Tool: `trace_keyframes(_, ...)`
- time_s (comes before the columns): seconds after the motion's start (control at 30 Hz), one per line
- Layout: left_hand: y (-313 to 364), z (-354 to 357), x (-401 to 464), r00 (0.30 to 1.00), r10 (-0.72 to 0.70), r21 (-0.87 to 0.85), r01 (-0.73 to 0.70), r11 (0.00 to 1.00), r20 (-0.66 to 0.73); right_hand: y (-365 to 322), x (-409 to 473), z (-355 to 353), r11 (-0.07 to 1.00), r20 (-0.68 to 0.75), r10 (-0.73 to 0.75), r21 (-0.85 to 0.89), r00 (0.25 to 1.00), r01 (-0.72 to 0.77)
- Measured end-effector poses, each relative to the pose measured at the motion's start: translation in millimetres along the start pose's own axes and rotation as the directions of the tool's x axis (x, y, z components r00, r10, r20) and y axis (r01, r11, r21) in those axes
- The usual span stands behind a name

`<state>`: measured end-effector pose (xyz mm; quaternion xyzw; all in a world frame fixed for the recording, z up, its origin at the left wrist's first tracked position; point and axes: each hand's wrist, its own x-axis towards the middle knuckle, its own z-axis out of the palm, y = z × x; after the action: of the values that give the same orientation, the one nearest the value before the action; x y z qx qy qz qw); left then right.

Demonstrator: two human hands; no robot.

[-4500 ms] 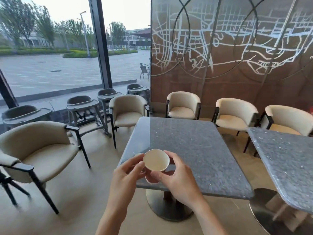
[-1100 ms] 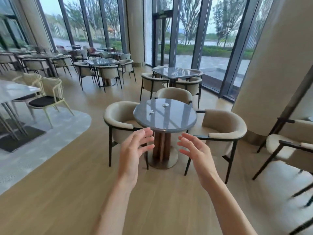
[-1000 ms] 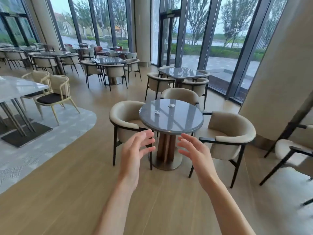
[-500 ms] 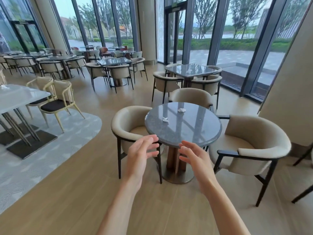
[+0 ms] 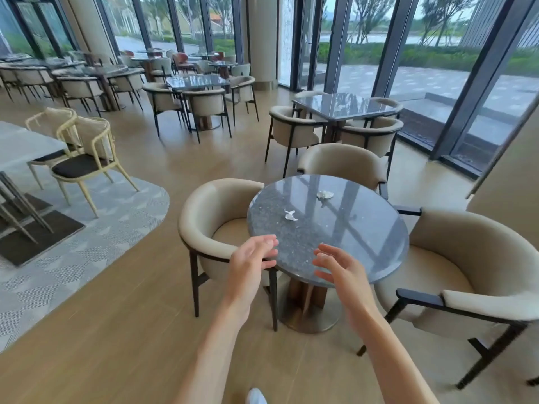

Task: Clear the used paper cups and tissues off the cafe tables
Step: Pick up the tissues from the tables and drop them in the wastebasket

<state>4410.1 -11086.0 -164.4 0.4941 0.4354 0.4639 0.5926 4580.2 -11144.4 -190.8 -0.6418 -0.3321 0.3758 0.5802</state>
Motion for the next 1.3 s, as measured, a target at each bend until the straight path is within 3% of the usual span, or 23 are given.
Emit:
trace_keyframes(0.47, -73.7, 39.4, 285.4, 0.972, -0.223, 0.023, 0.221, 0.975, 0.078, 33.6, 264.8, 32.8, 0.984, -0.123, 0.137, -0.100, 0.983, -0.150)
trace_keyframes(0.57, -93.8, 46.4, 318.4, 0.962, -0.265, 0.094, 0.258, 0.962, 0.064, 45.6, 294.6, 35.8, 0.973, -0.132, 0.182, -0.120, 0.974, -0.198)
trace_keyframes(0.67, -114.4, 54.5, 344.7, 0.969, -0.239, 0.278, 0.214, 0.936, 0.058, 60.0, 321.4, 38.8, 0.955, -0.142, 0.237, -0.147, 0.961, -0.258)
trace_keyframes(0.97, -174.0, 93.2, 413.1, 0.955, -0.288, 0.552, 0.207, 0.808, 0.065, 92.5, 395.8, 30.6, 0.911, -0.104, 0.351, -0.193, 0.930, -0.365)
trace_keyframes(1.13, -210.4, 126.5, 453.7, 0.943, -0.329, 0.625, 0.282, 0.728, -0.042, 112.3, 450.9, 16.5, 0.881, -0.052, 0.406, -0.242, 0.912, -0.406)
trace_keyframes(1.3, -240.9, 157.7, 489.6, 0.934, -0.344, 0.793, 0.279, 0.542, -0.093, 131.7, 502.3, -0.6, 0.854, 0.000, 0.448, -0.295, 0.894, -0.428)
